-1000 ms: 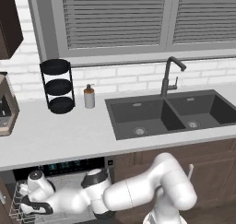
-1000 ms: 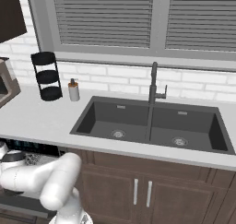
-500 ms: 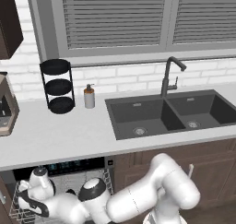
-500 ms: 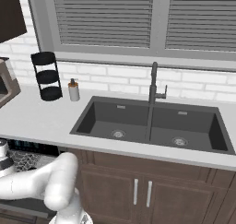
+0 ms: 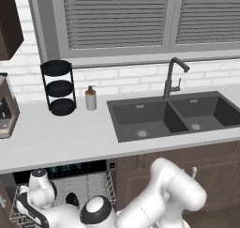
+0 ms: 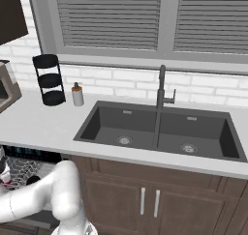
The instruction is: Pick up the cup and bowl from the counter, place them in the dishwasher, and close the dishwasher door.
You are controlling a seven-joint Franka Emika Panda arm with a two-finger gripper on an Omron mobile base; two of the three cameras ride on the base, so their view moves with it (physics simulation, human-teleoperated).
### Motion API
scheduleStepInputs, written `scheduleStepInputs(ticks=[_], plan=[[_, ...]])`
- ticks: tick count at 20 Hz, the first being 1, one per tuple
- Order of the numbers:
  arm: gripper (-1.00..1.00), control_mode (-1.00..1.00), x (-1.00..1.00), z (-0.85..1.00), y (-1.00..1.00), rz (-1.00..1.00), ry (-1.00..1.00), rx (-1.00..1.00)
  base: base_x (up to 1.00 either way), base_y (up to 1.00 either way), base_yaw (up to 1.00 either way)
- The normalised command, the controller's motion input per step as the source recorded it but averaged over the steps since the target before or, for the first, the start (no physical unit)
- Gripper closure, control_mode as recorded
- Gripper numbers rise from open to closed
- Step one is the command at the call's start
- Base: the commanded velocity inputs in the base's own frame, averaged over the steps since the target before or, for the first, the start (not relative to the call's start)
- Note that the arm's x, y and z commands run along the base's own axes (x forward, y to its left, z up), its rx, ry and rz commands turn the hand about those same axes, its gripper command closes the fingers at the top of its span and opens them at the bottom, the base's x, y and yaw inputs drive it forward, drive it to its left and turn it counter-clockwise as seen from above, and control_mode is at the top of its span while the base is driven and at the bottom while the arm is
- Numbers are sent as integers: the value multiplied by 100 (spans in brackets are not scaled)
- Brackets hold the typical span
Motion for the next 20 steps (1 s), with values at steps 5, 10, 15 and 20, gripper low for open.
scheduleStepInputs(ticks=[5,10,15,20], plan=[[-100,-100,-95,100,-29,0,-1,-17,0,0,0],[-100,-100,-95,73,0,16,-17,-14,0,0,0],[-100,-100,-99,100,-4,21,-27,-14,0,0,0],[-100,-100,-71,93,-39,6,-12,-4,0,0,0]])
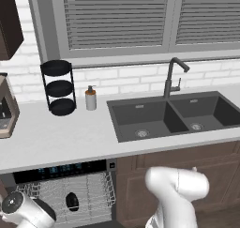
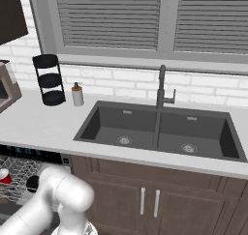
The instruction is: Pick up the cup and bowl from the counter, place them in the dishwasher, and close the dishwasher door.
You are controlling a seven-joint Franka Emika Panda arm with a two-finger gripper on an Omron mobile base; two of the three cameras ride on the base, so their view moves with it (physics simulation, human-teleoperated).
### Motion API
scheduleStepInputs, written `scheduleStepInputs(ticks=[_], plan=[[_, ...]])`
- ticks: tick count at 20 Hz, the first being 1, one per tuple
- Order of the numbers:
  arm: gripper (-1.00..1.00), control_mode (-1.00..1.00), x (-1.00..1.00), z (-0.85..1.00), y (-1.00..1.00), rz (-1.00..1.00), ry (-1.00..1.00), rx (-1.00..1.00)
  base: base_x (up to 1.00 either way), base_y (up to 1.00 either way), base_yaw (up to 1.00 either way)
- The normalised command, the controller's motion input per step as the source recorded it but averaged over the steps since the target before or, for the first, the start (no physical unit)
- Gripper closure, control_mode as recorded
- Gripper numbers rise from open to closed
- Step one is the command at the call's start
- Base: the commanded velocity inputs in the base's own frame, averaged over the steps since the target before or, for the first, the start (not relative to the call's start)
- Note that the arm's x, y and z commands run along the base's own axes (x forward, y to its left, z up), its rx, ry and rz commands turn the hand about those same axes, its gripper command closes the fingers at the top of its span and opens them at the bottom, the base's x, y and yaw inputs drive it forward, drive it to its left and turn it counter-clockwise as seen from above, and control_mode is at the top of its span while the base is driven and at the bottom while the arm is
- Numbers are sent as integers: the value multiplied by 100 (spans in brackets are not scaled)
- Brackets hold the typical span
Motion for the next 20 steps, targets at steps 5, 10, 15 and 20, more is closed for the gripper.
scheduleStepInputs(ticks=[5,10,15,20], plan=[[-100,-100,-2,18,-79,-3,0,23,0,0,0],[-100,-100,-1,2,-82,-14,-1,21,0,0,0],[-100,-100,-42,1,-10,-1,-13,8,0,0,0],[-100,-100,-39,9,0,6,-9,3,0,0,0]])
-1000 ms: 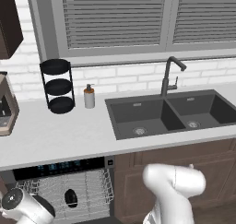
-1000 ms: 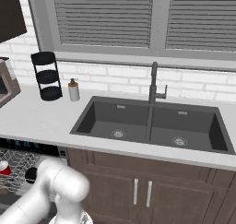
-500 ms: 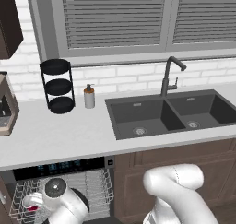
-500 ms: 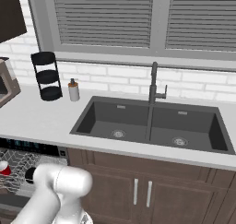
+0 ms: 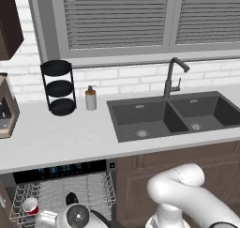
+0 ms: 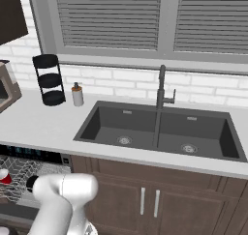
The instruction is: Pick up the cup and bowl from the counter, place them in the dishwasher, and close the dishwasher door.
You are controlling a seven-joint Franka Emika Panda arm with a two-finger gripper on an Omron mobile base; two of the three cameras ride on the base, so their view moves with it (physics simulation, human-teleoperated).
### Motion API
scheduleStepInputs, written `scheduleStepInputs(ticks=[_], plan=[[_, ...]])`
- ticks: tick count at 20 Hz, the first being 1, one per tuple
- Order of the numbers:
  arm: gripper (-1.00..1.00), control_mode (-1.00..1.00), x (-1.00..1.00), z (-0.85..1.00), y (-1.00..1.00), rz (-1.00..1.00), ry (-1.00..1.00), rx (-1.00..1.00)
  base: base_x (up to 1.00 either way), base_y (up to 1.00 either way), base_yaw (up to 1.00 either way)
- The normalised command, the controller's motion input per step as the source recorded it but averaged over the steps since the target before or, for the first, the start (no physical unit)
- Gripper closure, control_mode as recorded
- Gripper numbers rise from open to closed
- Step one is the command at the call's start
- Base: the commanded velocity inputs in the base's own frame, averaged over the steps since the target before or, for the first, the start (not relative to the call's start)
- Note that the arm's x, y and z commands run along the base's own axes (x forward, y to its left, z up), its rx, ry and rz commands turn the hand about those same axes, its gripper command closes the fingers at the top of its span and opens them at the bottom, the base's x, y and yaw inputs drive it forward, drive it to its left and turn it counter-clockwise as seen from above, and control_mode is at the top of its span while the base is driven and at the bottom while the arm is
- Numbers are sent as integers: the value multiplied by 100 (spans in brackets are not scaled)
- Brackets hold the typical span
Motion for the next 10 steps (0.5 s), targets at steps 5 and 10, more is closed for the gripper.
scheduleStepInputs(ticks=[5,10], plan=[[-100,-100,-20,33,-2,9,-1,9,0,0,0],[-100,-100,-35,2,18,4,2,2,0,0,0]])
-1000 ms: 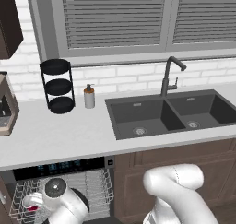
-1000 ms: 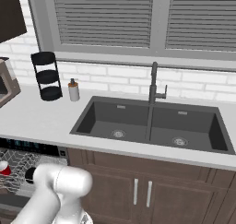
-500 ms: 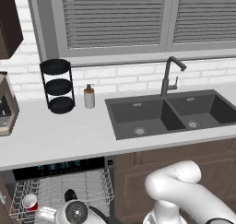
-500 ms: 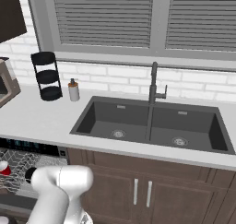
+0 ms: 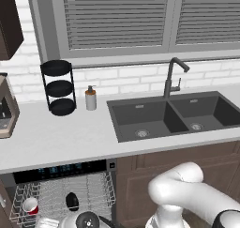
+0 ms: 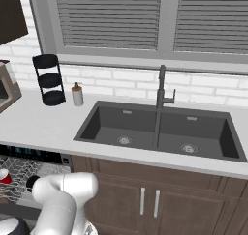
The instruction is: Pick up the cup and bowl from the counter, place them in the dishwasher, and close the dishwasher door.
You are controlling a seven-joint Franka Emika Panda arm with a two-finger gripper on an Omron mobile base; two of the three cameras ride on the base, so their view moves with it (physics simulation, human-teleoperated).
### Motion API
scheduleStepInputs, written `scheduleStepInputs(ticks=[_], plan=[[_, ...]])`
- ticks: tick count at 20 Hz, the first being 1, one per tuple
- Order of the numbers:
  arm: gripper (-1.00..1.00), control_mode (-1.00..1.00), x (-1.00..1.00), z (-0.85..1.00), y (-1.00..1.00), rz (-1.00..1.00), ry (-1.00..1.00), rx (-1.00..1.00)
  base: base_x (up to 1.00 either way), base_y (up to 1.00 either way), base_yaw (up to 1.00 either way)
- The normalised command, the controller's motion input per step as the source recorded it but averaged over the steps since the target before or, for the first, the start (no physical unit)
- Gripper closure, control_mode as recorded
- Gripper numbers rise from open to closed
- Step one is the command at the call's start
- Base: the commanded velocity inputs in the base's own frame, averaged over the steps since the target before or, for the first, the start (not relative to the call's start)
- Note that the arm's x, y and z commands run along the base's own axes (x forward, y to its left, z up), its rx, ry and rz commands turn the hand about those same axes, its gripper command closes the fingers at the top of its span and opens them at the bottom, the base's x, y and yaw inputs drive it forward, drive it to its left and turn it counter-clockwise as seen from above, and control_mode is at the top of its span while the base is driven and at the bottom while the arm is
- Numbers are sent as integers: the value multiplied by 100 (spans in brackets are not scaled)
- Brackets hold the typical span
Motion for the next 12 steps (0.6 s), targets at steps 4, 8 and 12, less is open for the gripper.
scheduleStepInputs(ticks=[4,8,12], plan=[[-100,-100,-38,0,11,26,21,-17,0,0,0],[-100,-100,-58,22,15,26,7,-76,0,0,0],[-100,-100,-51,54,31,36,0,-97,0,0,0]])
